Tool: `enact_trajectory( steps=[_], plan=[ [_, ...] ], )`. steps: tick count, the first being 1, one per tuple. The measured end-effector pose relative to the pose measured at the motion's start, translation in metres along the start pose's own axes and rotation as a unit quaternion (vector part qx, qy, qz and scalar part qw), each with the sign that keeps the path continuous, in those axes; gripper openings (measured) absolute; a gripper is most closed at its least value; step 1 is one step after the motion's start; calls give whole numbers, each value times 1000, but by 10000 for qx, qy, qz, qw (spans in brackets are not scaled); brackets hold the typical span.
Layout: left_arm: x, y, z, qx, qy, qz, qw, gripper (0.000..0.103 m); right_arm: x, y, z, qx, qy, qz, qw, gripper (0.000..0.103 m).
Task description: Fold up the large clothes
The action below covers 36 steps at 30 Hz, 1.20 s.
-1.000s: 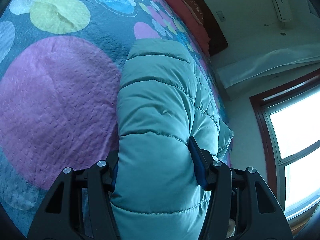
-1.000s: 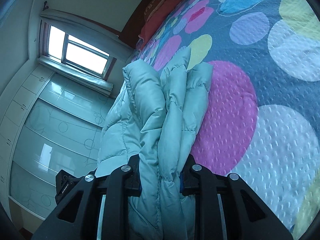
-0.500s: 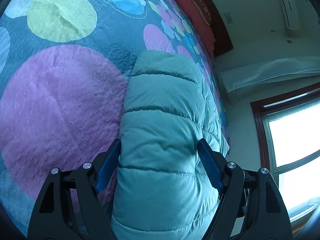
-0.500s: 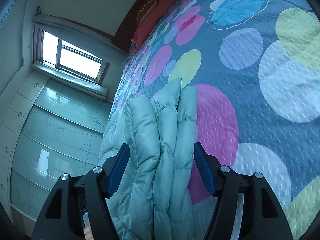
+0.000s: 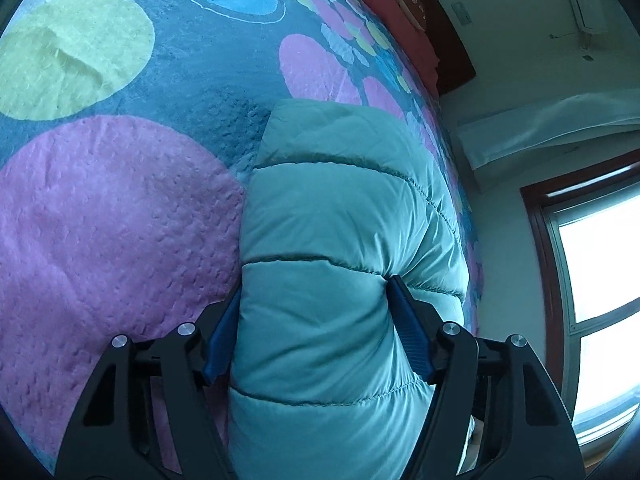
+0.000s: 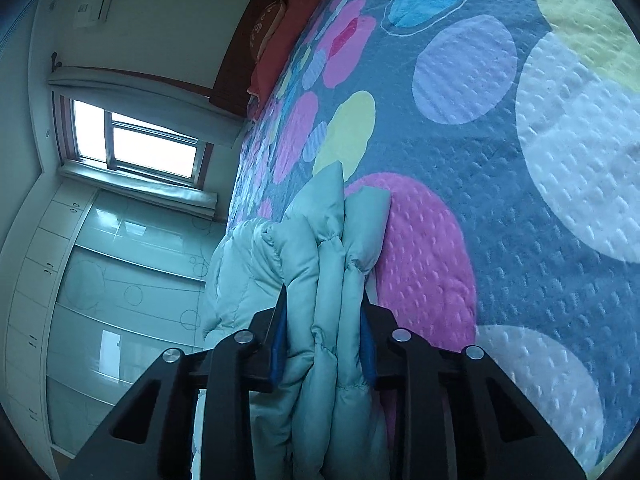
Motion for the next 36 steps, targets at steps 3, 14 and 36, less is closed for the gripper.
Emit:
enact_trajectory(
  steps=[3,14,36],
  plan=[
    [-1,0,0,-66,31,15,10000,68,0,-2,-1,6,-19,-2,10000,28],
    [28,-11,0,-198,174,-77,9996,75,22,-14,15,334,-138,129,9993,59],
    [77,-59,1,-621,288,-248,9973,75,63,-67,11,292,-227,313,9988,52]
  ],
)
Point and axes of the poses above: each gripper's, at about its wrist camera, not at the fingertips, and x roughly against the way its jaws point, z to its left, y to its top, the point moved 8 cm from there along -x, roughly the way its jaws point, and after that the axes turned 14 degrees about -z, right-handed, at the moved point
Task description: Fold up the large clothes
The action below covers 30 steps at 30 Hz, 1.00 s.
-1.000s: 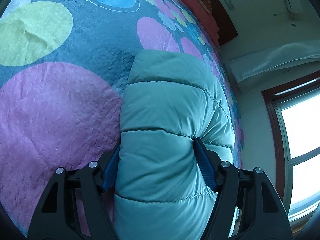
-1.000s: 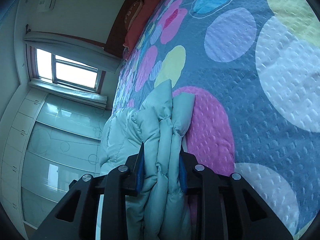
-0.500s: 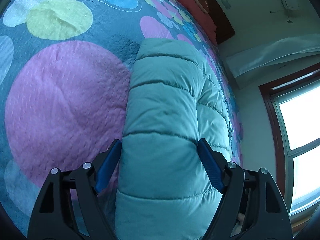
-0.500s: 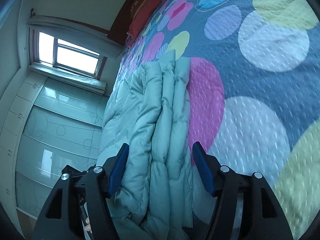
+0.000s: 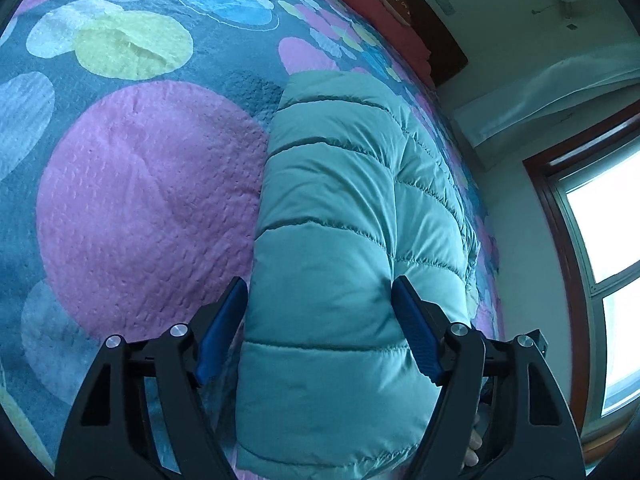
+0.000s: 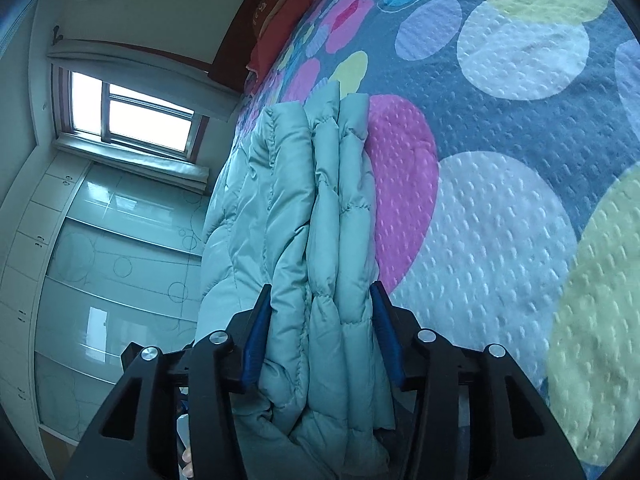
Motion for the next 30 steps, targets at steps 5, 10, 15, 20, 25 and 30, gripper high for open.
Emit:
enact_trajectory(
  steps=[5,10,15,20,25,30],
  plan=[
    [27,-8,-6,-323,181,-119,9992,77,28,-6,5,157,-189,-239,9994,58],
    [57,-23,-13,-1002,444,-352,9934,78,62,-19,14,715,-727,-524,9934,61],
    [87,-34,-18,-1540,764,-628,9831,78,91,-39,26,1436,-1358,-783,9771,65],
    [117,-40,-34,-2050,1017,-1012,9682,87,110,-59,47,2217,-1885,-972,9518,65],
    [145,-47,-52,-2625,1242,-1381,9469,94,121,-75,73,2871,-2093,-1141,9278,73],
    [166,-50,-57,-2774,1468,-1603,9358,96,128,-87,101,3294,-2067,-1309,9119,74]
  ],
)
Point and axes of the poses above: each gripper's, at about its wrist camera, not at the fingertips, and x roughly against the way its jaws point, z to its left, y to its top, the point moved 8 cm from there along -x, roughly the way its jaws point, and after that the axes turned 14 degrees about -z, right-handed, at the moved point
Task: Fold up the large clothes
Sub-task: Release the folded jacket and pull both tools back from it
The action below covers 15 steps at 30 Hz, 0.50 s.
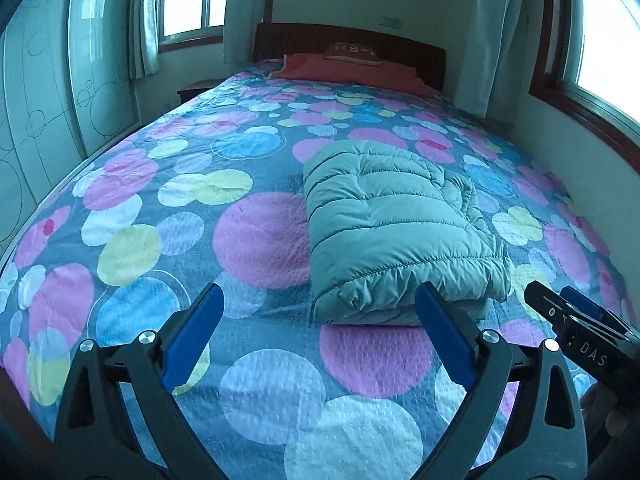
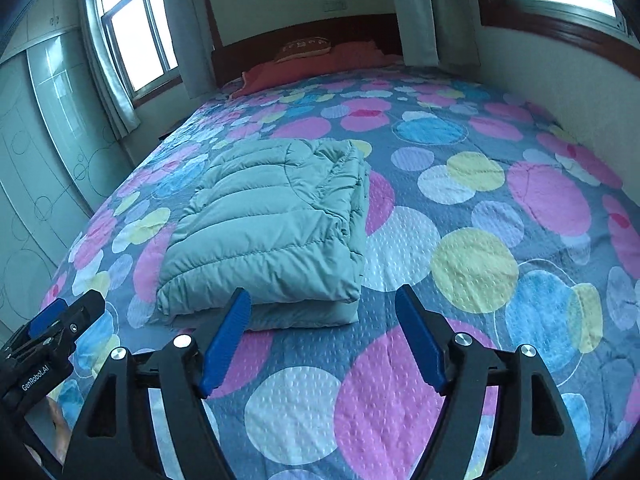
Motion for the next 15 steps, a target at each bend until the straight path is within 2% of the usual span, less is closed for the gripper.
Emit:
enact_trajectory(
  steps=[8,15],
  plan=[
    [24,12,0,-50,132,-290,9995,96,29,9,23,362,-19,-381,9986,76],
    [32,17,-2,-102,183,-352,9992,97,39,14,31,430,-22,-494,9978,76]
  ],
)
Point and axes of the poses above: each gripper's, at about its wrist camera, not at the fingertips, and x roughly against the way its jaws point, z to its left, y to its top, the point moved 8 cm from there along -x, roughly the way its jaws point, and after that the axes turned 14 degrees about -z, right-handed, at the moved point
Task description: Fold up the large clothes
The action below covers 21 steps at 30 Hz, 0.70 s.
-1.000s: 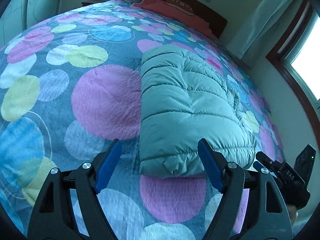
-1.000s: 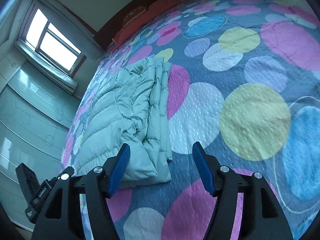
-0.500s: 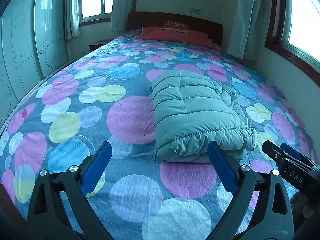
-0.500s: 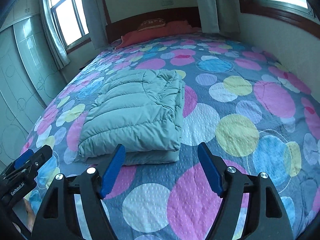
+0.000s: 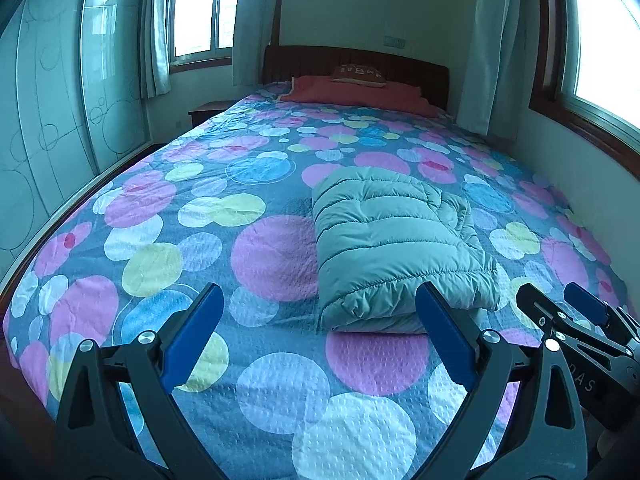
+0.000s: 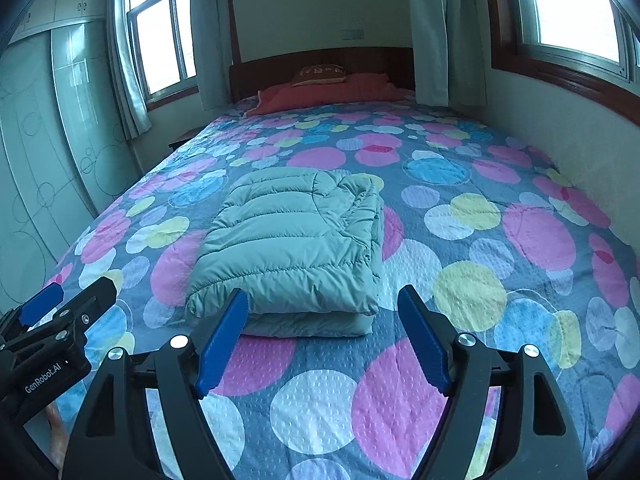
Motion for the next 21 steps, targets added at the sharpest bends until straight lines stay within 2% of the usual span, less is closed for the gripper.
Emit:
enact_trajectory(
  steps=[21],
  plan=[
    [5,-1,-1,-61,55,-14,10000,97,2,0,1,-11,11,-2,10000,76]
  ],
)
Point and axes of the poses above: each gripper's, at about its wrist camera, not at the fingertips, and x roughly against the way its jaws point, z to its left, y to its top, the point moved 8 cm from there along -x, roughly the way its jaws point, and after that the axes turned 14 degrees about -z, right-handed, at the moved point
